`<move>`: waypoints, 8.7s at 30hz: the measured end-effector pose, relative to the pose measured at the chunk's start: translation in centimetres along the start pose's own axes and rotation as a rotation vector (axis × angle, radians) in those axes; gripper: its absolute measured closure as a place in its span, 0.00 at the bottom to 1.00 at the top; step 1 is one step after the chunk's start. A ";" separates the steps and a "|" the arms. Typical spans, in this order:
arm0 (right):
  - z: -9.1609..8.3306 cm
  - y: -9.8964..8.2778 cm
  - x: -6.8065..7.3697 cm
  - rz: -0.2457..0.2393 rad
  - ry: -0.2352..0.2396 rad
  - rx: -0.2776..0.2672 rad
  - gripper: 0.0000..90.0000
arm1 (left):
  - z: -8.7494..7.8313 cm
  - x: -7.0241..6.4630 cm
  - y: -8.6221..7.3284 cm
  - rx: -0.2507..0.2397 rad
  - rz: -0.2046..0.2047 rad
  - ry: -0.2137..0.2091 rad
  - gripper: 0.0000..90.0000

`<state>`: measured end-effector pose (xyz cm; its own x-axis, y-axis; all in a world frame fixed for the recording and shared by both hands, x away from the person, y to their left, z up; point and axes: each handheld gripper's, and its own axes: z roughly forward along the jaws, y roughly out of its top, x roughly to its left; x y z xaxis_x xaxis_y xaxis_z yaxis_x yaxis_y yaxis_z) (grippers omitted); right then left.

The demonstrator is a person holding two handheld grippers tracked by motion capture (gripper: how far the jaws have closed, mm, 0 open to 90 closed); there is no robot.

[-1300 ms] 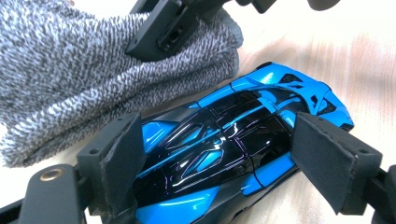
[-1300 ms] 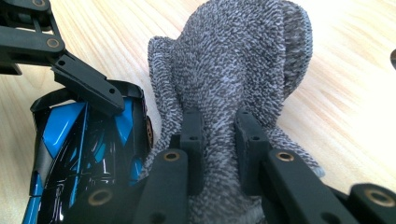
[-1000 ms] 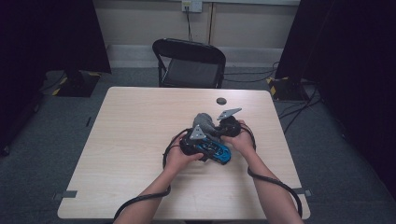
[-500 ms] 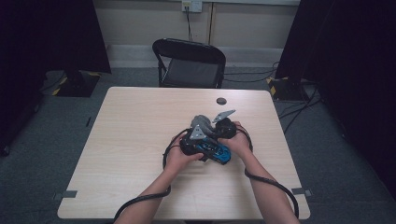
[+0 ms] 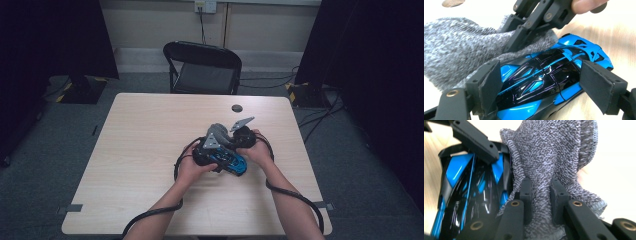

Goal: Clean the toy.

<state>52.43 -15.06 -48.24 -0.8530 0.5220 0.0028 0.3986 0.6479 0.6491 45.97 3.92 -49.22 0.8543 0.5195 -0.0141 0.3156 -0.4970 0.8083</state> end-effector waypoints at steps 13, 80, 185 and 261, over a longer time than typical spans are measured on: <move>-1.5 -1.3 -0.6 -0.013 0.020 0.022 0.84 | 0.0 0.0 0.1 0.010 0.002 0.001 0.20; -10.4 -11.1 1.2 0.104 0.021 -0.024 0.84 | -0.1 0.0 0.3 0.031 0.007 0.014 0.20; -1.4 -1.3 -0.7 0.002 0.036 0.004 0.83 | -0.1 0.0 0.0 0.008 0.008 0.009 0.20; -10.3 -11.9 1.4 0.077 0.022 -0.055 0.82 | -0.1 0.0 0.2 0.020 0.004 0.017 0.20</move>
<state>43.04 -27.71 -48.14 -0.8280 0.5563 0.0702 0.4443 0.5747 0.6872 45.94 3.90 -49.03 0.8488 0.5288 -0.0006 0.3202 -0.5130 0.7964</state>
